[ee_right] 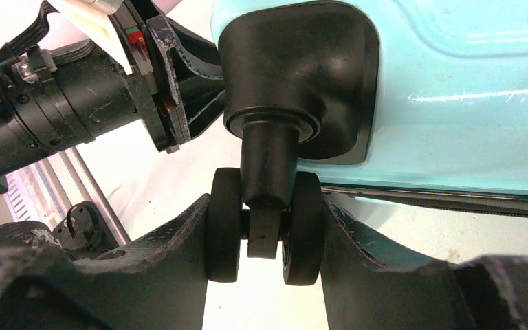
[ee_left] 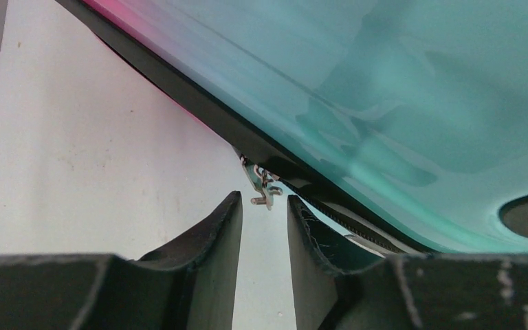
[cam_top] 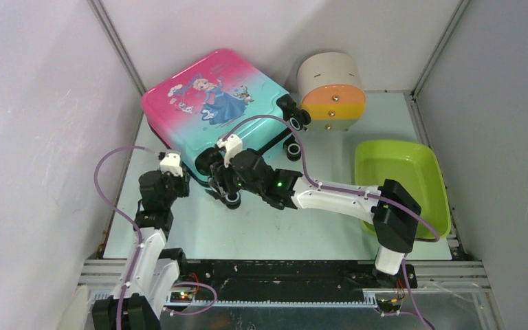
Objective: Open, take out, and arrange the luggage
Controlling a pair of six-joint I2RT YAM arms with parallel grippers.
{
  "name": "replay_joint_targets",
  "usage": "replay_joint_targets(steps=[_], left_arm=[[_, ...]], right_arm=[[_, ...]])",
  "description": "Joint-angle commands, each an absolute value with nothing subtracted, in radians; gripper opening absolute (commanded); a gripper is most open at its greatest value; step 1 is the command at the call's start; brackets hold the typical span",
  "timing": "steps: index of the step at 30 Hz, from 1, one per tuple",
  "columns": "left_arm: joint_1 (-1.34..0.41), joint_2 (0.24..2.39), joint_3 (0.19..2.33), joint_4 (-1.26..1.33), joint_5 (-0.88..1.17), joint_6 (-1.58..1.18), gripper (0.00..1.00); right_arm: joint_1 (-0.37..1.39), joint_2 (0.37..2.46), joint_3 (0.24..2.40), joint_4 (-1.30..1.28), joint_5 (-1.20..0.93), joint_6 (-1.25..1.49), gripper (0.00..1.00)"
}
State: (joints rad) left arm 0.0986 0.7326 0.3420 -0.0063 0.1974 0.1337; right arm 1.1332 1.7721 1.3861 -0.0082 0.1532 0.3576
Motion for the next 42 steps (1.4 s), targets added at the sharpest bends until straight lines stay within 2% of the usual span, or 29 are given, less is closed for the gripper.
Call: replay_joint_targets(steps=[1, 9, 13, 17, 20, 22, 30, 42], left_arm=[[0.106, 0.764, 0.333, 0.125, 0.242, 0.141, 0.36], [0.109, 0.832, 0.334, 0.195, 0.263, 0.125, 0.34], [0.109, 0.864, 0.341, 0.213, 0.292, 0.115, 0.3], [0.107, 0.856, 0.346, 0.19, 0.327, 0.121, 0.2], [0.109, 0.838, 0.365, 0.145, 0.359, 0.128, 0.03], [0.109, 0.832, 0.388, 0.087, 0.379, 0.124, 0.0], [0.107, 0.772, 0.394, -0.111, 0.45, 0.071, 0.0], [0.099, 0.665, 0.44, -0.122, 0.502, -0.12, 0.0]], right_arm=[[1.111, 1.68, 1.386, 0.075, 0.174, 0.347, 0.0], [1.1, 1.673, 1.387, 0.077, 0.165, 0.345, 0.0], [1.096, 1.669, 1.386, 0.077, 0.17, 0.346, 0.0], [1.096, 1.673, 1.386, 0.083, 0.172, 0.349, 0.0], [1.097, 1.678, 1.386, 0.087, 0.176, 0.354, 0.0], [1.098, 1.682, 1.385, 0.091, 0.183, 0.357, 0.0], [1.095, 1.682, 1.381, 0.118, 0.181, 0.372, 0.0], [1.093, 1.692, 1.382, 0.145, 0.172, 0.409, 0.0]])
